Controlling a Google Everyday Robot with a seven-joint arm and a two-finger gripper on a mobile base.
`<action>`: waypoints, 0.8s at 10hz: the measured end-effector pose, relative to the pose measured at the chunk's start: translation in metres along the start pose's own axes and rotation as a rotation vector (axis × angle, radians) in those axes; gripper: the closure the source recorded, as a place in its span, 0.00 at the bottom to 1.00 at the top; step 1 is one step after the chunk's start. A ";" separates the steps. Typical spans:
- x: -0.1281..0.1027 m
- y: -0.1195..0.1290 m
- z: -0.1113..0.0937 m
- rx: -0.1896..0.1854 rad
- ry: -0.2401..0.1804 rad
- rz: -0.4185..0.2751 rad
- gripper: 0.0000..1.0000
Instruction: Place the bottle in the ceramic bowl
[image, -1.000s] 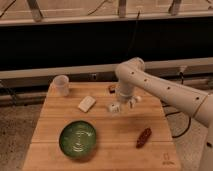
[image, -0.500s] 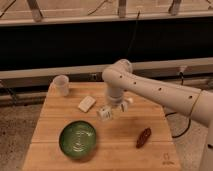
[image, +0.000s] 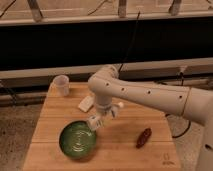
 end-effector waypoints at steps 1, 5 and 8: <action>-0.003 0.001 0.001 -0.001 0.005 -0.011 0.98; -0.051 0.000 0.012 -0.018 0.021 -0.121 0.98; -0.069 0.003 0.019 -0.017 0.027 -0.197 0.98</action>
